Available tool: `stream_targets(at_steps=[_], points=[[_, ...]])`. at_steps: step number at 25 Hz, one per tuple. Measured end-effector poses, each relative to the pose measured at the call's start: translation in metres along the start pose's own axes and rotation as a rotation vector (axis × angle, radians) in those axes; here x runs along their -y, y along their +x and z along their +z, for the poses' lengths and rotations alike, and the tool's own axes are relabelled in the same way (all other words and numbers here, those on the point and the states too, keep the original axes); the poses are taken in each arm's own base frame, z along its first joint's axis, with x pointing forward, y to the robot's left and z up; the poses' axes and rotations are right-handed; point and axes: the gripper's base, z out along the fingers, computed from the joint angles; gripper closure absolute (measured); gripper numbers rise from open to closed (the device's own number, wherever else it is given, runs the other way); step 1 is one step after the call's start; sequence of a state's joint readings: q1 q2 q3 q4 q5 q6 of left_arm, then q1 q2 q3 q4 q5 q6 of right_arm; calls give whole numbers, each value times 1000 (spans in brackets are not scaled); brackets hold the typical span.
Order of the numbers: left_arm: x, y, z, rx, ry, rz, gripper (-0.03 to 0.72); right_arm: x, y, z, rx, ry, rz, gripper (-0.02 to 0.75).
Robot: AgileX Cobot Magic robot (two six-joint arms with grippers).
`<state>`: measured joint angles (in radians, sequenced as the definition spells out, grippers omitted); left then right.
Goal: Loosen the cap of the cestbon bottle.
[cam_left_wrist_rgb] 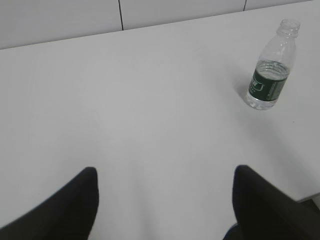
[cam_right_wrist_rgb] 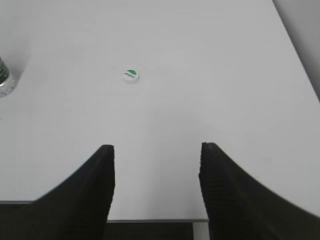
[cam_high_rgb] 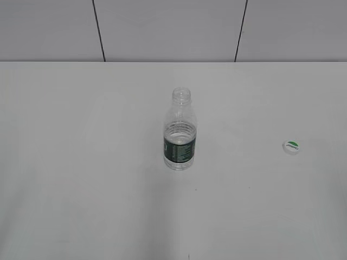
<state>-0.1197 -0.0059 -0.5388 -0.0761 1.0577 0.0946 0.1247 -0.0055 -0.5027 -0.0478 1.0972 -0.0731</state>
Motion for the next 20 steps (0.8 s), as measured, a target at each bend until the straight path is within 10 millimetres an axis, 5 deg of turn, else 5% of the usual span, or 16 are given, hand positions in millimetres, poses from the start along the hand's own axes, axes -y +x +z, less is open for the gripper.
stream_targets(at_steps=[20], points=[[0, 0, 0, 0, -82, -33, 192, 2, 0, -1, -12, 120, 54, 312]])
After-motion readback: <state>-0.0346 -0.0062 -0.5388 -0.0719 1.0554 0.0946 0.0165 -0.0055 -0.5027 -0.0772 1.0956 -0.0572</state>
